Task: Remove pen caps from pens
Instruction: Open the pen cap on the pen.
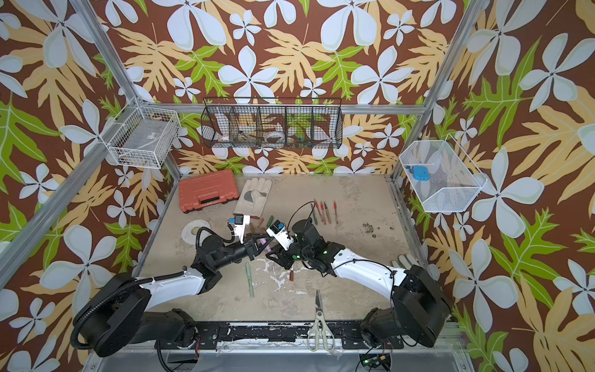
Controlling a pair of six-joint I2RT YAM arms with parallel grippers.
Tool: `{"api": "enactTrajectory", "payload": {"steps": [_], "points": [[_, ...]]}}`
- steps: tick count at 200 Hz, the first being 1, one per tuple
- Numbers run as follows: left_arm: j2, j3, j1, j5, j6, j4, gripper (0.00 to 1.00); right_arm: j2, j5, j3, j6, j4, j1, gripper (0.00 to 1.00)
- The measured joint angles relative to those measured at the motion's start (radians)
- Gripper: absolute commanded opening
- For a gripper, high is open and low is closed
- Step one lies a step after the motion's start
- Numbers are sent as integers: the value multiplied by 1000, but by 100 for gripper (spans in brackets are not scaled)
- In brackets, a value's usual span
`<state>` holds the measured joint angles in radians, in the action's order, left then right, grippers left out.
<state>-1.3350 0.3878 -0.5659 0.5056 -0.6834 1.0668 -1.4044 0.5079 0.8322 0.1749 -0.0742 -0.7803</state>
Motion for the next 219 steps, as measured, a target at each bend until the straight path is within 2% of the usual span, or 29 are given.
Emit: {"api": "enactTrajectory", "payload": {"steps": [45, 63, 68, 89, 141, 204, 219], "points": [[-3, -4, 0, 18, -19, 22, 0, 1, 23, -12, 0, -17, 0, 14], [4, -5, 0, 16, -19, 21, 0, 0, 31, -12, -3, -27, 0, 3], [5, -5, 0, 13, -18, 20, 4, 0, 32, -12, -3, -29, 0, 0], [5, -5, 0, 11, -19, 19, 19, 0, 33, -12, -3, -29, 0, 0], [-3, -5, 0, 19, -26, 29, 27, 2, 32, -19, 1, -31, 0, 0], [-10, -5, 0, 23, -26, 29, 22, 6, 38, -19, 1, -34, 0, 0], [-10, -5, 0, 26, -29, 31, 14, 9, 39, -21, 1, -37, 0, 0]]}}
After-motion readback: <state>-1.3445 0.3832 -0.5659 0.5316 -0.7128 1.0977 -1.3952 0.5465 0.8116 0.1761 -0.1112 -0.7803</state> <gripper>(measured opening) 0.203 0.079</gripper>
